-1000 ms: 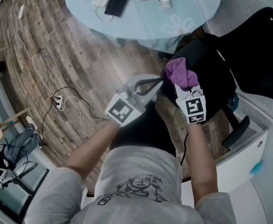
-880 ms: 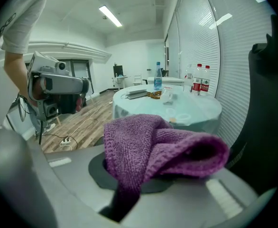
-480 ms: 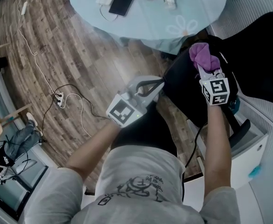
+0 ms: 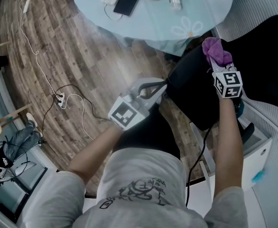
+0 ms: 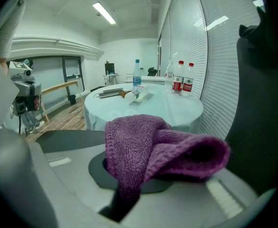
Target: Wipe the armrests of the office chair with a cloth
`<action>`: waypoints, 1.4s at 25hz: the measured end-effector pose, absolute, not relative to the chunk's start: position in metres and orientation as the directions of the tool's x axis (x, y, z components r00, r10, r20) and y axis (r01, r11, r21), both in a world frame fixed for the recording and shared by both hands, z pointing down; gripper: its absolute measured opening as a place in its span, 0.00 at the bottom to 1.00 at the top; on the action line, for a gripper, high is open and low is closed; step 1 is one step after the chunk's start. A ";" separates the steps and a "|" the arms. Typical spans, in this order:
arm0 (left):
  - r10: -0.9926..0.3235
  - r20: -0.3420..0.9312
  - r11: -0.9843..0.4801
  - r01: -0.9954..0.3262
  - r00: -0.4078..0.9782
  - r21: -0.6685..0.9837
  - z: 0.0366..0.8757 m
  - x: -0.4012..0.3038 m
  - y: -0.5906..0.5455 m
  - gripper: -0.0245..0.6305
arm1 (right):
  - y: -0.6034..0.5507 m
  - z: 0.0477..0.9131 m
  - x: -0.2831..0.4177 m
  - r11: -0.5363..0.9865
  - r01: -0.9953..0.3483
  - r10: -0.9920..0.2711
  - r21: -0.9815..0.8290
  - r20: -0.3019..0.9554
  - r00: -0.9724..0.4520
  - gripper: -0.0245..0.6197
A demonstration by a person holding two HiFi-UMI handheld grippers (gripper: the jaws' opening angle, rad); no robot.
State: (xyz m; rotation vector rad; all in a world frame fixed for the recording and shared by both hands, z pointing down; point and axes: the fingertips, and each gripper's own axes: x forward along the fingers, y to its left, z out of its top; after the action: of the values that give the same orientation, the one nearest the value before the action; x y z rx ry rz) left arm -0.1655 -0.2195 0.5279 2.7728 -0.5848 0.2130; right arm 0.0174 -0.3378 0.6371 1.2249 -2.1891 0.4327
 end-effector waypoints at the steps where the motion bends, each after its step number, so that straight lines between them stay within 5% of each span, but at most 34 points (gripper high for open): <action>1: -0.372 0.201 -0.873 -0.415 0.906 0.258 0.527 -0.165 -0.219 0.04 | -0.337 0.637 0.017 0.515 -0.857 -0.667 0.004 0.630 -0.398 0.09; 26: -0.405 0.200 -0.856 -0.447 0.892 0.258 0.525 -0.182 -0.215 0.04 | -0.199 0.622 -0.124 0.674 -0.736 -0.578 -0.059 0.579 -0.575 0.09; 35: -0.404 0.202 -0.858 -0.446 0.892 0.254 0.525 -0.182 -0.217 0.04 | -0.199 0.622 -0.126 0.733 -0.677 -0.527 -0.064 0.576 -0.625 0.09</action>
State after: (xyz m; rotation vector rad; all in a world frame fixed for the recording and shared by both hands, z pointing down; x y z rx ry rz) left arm -0.1824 -0.2166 0.5250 2.7643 -0.6358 0.2035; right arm -0.1257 -0.1991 0.6222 0.9101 -2.4000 0.3728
